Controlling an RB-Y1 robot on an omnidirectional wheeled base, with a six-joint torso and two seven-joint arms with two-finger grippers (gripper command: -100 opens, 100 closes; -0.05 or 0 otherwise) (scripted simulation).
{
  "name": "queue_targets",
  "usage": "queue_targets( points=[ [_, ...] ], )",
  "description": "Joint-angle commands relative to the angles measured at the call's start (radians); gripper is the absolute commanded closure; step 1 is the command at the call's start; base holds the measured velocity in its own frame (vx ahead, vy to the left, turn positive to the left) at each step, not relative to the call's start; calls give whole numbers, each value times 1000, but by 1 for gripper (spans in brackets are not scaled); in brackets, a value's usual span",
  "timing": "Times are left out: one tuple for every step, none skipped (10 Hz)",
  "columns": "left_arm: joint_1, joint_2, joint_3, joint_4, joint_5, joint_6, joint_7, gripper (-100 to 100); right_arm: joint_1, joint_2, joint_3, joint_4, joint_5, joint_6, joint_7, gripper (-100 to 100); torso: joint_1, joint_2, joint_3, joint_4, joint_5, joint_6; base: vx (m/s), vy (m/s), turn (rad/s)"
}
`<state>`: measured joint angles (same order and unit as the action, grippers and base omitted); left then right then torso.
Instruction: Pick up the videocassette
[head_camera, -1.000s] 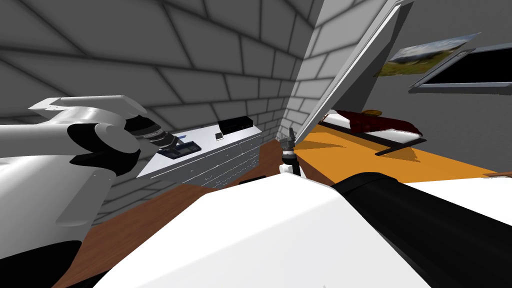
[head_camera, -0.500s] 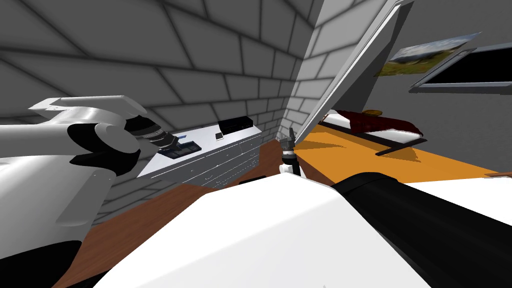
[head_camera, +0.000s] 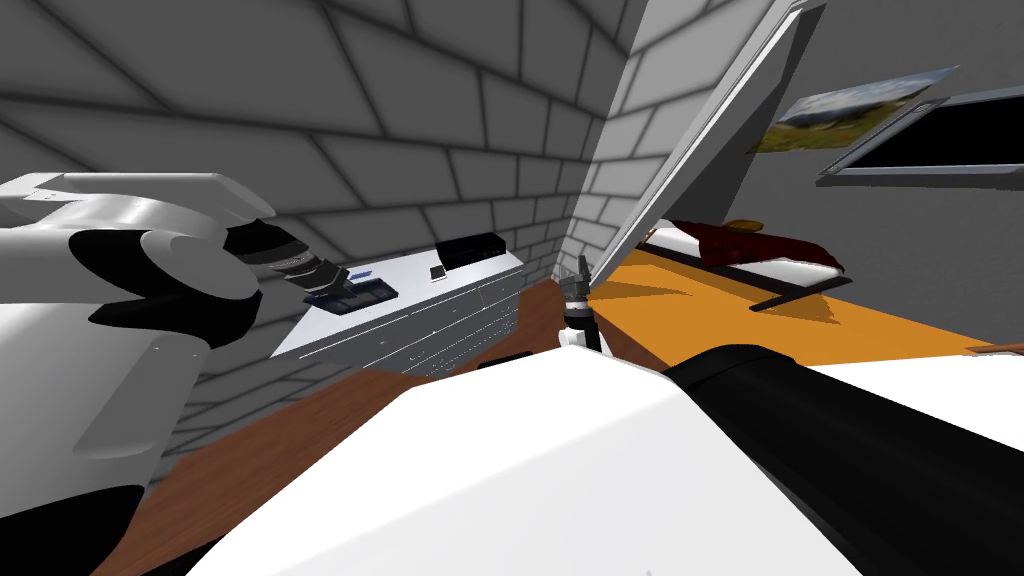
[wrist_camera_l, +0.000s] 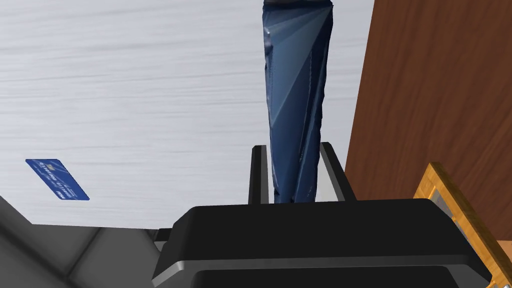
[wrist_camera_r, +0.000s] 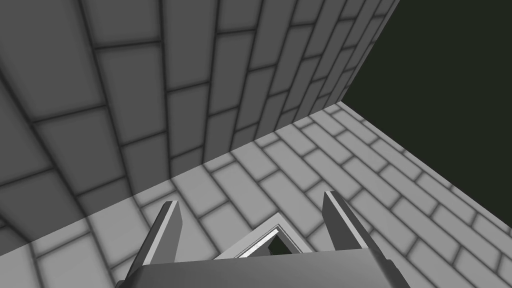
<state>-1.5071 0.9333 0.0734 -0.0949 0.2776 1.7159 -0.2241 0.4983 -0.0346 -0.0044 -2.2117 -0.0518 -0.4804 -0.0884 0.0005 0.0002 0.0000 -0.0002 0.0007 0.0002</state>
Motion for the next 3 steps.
queue_targets(
  points=[
    [22,0,7,-32,7,34,9,100,0,0,0,0,0,0,0,0,0,0,0,0,0,0,0,0,0],
    [8,-1,3,-6,3,18,6,100,0,0,0,0,0,0,0,0,0,0,0,1,-1,0,0,0,0],
    [8,-1,2,-5,2,19,6,0,0,0,0,0,0,0,0,0,0,1,1,1,-1,0,0,0,0]
  ],
)
